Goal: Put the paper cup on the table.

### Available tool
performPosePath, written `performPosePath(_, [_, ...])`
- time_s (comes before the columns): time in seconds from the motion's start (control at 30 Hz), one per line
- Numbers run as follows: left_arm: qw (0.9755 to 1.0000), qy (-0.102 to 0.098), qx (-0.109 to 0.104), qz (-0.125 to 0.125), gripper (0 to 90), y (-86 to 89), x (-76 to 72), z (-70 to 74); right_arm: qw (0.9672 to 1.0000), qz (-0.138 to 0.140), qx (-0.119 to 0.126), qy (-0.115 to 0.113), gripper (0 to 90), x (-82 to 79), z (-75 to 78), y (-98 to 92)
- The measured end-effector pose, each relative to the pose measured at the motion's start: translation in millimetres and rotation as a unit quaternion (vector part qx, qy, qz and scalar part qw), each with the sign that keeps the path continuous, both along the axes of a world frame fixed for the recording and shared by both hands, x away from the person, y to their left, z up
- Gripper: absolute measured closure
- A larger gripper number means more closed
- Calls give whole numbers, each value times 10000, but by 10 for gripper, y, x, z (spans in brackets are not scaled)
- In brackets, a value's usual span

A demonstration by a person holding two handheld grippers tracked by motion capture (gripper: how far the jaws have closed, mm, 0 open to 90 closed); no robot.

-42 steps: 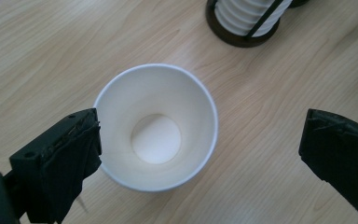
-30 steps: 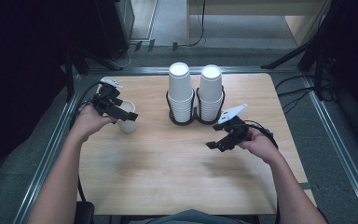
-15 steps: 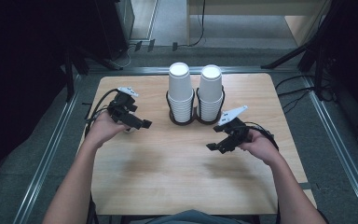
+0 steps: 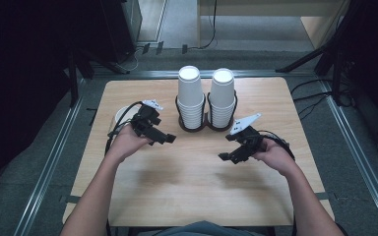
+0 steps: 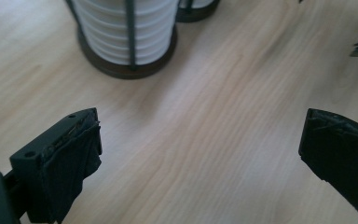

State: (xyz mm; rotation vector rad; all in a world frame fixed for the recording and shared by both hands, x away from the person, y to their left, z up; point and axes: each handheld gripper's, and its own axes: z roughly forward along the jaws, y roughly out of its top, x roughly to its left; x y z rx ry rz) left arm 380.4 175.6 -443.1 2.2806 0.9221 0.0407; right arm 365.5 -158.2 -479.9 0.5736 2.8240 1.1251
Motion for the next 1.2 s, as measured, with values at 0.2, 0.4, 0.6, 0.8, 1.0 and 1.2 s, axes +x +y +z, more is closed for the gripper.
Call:
performPosePath(0.2, [10000, 5, -24, -50, 0, -107, -16, -77, 10000, 11, -66, -20, 196, -11, -10, 7])
performPosePath(0.4, [9998, -64, -178, -60, 0, -181, -38, -99, 10000, 11, -84, -7, 196, -29, -14, 12])
performPosePath(0.6, [9997, -155, -72, -173, 0, -266, -66, -125, 9999, 57, -93, -42, 196, -48, -17, 33])
performPosePath(0.8, [9993, -243, -136, -239, 0, -373, -100, -144, 9999, 104, -23, -81, 196, -71, 7, 54])
performPosePath(1.0, [9990, -314, -17, -307, 0, -486, -146, -186, 9999, 124, -41, -85, 196, -84, 6, 67])
performPosePath(1.2, [9989, -282, 42, -376, 0, -584, -173, -238, 9998, 156, -70, -63, 196, -84, -3, 82])
